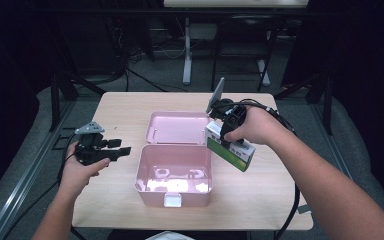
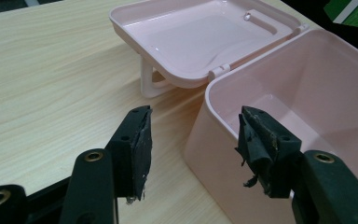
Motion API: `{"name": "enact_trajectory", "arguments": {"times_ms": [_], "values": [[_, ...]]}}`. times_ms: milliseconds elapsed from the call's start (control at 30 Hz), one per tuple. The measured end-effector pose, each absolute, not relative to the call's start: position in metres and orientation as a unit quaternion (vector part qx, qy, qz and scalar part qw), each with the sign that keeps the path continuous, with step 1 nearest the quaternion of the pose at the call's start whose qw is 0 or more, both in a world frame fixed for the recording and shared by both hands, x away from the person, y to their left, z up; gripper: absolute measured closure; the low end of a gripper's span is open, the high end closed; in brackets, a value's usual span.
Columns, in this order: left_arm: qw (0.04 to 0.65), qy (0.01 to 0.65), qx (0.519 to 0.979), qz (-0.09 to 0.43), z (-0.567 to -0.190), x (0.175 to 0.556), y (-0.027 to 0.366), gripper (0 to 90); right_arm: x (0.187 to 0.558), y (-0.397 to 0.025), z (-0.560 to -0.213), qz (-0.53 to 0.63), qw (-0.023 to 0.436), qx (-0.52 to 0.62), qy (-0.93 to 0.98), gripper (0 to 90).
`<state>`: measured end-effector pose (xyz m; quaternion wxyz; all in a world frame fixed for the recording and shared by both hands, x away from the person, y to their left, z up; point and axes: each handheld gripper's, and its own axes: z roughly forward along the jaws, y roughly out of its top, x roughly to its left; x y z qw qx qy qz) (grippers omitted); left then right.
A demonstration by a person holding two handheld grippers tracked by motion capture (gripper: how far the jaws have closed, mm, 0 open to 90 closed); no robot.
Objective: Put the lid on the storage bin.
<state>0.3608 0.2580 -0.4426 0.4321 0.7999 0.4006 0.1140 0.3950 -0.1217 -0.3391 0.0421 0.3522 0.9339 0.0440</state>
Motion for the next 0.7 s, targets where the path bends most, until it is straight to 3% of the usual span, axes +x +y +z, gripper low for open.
{"name": "enact_trajectory", "arguments": {"times_ms": [700], "values": [[0.434, 0.399, 0.8, 0.113, -0.44, 0.36, 0.26, 44.6, 0.377, -0.053, -0.338, 0.051, 0.037, 0.261, 0.963, 61.2]]}}
